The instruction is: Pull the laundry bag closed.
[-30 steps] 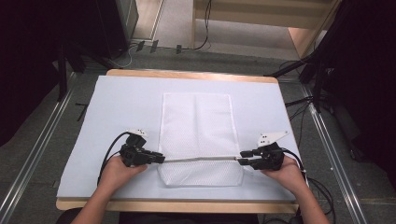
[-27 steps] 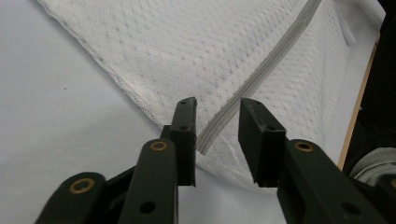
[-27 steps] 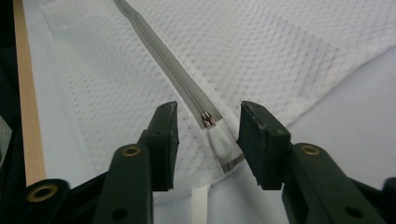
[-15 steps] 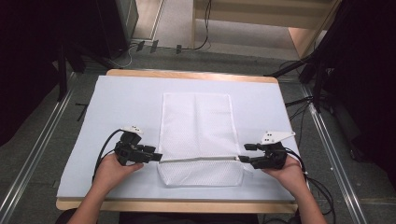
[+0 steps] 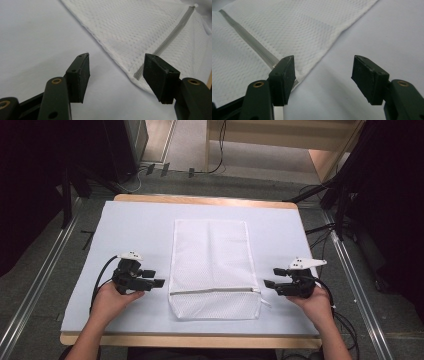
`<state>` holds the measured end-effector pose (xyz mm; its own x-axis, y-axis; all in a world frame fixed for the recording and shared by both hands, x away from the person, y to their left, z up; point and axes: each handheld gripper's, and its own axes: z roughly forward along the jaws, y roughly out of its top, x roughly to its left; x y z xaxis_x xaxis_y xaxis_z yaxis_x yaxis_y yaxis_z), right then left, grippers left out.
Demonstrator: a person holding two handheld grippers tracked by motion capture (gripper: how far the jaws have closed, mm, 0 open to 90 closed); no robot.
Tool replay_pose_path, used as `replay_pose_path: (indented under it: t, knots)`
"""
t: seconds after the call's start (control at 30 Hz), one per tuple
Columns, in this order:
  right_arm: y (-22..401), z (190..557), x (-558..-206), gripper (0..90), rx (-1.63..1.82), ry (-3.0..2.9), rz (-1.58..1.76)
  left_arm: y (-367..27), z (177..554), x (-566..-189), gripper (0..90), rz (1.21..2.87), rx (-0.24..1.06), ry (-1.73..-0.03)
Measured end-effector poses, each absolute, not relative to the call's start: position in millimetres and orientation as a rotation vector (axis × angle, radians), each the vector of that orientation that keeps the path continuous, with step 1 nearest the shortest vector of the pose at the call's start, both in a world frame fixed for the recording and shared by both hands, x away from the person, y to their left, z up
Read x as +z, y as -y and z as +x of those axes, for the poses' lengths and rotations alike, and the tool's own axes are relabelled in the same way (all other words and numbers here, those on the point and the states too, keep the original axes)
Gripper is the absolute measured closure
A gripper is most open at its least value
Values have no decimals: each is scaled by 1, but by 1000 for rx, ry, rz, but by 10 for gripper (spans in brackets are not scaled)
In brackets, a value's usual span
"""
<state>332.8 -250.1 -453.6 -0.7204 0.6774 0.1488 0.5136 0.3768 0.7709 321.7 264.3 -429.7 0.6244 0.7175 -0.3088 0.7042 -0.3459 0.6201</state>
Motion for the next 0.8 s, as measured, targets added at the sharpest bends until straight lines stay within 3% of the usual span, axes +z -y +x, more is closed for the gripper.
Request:
replay_pose_path:
  t: [0.8]
  knots:
    - [263, 343, -467, 330, 1187, -2353, 1253, -287, 330, -438, 371, 2075, 50, -1205]
